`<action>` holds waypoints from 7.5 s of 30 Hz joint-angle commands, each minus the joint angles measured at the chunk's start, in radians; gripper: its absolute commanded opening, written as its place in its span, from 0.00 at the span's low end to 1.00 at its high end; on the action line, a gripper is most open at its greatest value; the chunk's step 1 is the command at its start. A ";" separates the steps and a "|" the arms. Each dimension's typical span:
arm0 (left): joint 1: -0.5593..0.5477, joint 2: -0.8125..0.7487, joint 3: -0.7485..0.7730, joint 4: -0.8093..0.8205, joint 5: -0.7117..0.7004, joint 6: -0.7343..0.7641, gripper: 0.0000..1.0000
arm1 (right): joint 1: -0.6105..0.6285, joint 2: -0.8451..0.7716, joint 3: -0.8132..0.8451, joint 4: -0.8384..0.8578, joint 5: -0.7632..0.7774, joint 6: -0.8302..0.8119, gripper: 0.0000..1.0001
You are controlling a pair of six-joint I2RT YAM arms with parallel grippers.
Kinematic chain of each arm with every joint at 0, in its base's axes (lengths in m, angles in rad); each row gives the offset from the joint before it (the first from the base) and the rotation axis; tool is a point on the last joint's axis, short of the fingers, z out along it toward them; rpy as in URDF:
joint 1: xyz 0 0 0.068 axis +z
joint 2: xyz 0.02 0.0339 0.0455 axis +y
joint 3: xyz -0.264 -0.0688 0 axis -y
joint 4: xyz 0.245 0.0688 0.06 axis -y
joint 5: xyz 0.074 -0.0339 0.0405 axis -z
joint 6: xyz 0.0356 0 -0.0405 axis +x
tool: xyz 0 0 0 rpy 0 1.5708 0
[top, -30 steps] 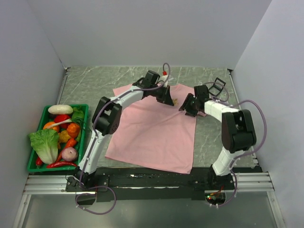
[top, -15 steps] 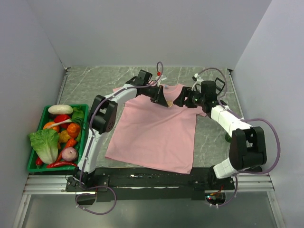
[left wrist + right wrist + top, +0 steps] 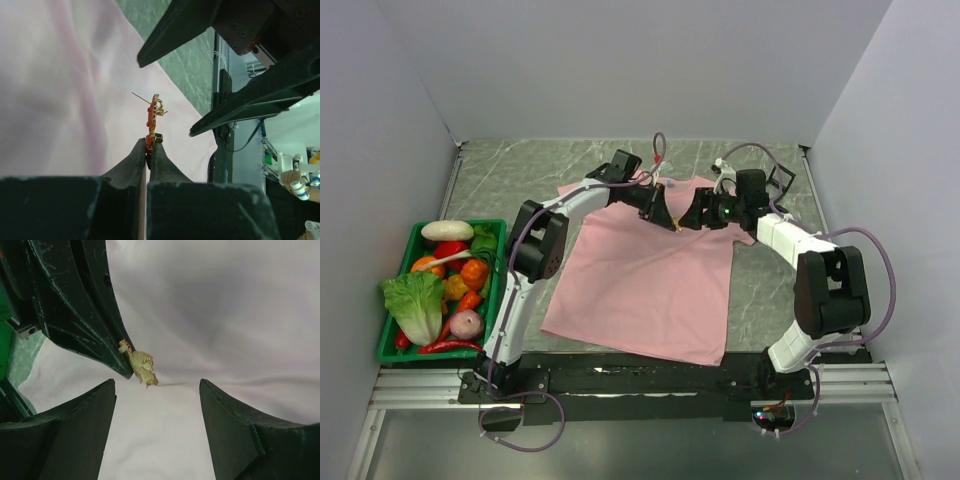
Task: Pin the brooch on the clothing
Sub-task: Adjust the brooch, then hold the flattened clothing at the center of the board.
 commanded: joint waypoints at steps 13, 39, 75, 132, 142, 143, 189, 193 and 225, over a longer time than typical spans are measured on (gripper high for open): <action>-0.018 -0.067 -0.004 -0.017 0.027 0.069 0.01 | 0.019 0.080 0.097 -0.023 -0.098 -0.064 0.45; -0.024 -0.077 -0.021 -0.031 0.010 0.118 0.01 | 0.017 0.129 0.120 -0.072 -0.135 -0.112 0.47; -0.034 -0.096 -0.044 -0.049 -0.050 0.177 0.01 | 0.021 0.179 0.178 -0.193 -0.181 -0.175 0.39; -0.024 -0.163 -0.120 -0.006 -0.208 0.230 0.01 | 0.033 0.182 0.132 -0.287 -0.273 -0.210 0.46; -0.035 -0.172 -0.145 0.014 -0.274 0.235 0.01 | 0.033 0.185 0.144 -0.294 -0.242 -0.202 0.41; -0.037 -0.175 -0.151 0.015 -0.287 0.237 0.01 | 0.031 0.192 0.146 -0.296 -0.231 -0.204 0.41; -0.086 0.076 0.085 0.051 -0.499 0.215 0.01 | -0.087 0.179 0.062 -0.064 0.066 0.193 0.45; -0.086 0.058 0.078 0.068 -0.499 0.212 0.01 | -0.088 0.198 0.092 -0.069 0.114 0.224 0.45; -0.095 -0.076 -0.013 0.195 -0.380 0.144 0.01 | -0.087 0.294 0.175 -0.129 0.295 0.341 0.50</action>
